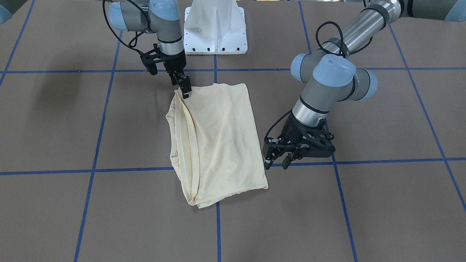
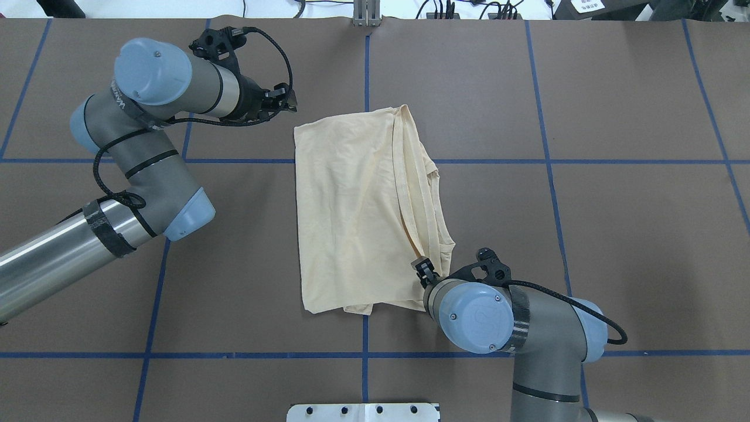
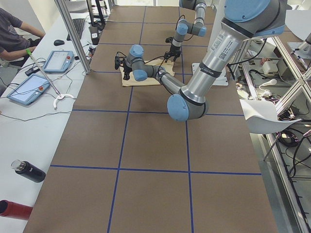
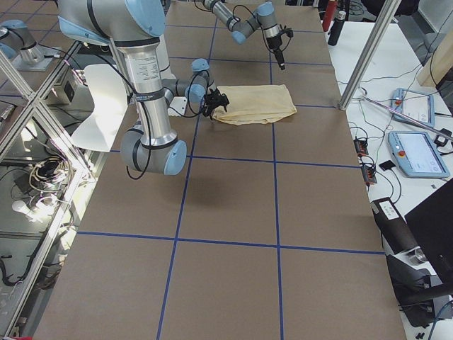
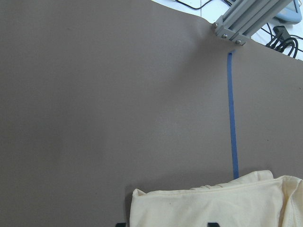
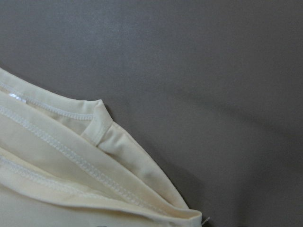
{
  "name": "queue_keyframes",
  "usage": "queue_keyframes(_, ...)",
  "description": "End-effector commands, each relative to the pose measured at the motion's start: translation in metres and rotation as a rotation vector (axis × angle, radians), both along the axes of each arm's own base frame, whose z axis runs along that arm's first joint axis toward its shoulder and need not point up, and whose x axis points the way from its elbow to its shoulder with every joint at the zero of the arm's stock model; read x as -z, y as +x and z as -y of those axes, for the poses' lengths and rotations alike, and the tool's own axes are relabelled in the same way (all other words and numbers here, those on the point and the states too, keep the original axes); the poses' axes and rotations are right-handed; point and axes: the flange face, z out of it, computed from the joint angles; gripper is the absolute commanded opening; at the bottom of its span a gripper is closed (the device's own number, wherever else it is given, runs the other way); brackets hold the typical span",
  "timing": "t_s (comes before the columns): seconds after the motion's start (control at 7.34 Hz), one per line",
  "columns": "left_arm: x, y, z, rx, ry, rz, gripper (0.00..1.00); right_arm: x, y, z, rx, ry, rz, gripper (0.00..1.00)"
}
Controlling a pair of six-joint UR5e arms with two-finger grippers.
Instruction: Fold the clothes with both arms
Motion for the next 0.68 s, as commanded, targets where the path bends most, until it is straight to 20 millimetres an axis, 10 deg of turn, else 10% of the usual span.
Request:
queue_keyframes(0.0,0.0005,-0.0003,0.0003,0.002,0.0,-0.001,0.65,-0.0003,-0.0007,0.0001,0.001,0.0,-0.001,0.73)
queue_keyframes(0.41,-0.0004,-0.0004,0.0,0.001,-0.001,-0.002,0.65,-0.0017,-0.0019,-0.0006,0.002,0.0,-0.004,0.7)
queue_keyframes(0.55,0.0003,-0.0007,-0.0002,0.001,-0.001,-0.003,0.65,-0.0021,-0.0029,-0.0003,-0.002,-0.005,-0.004,0.47)
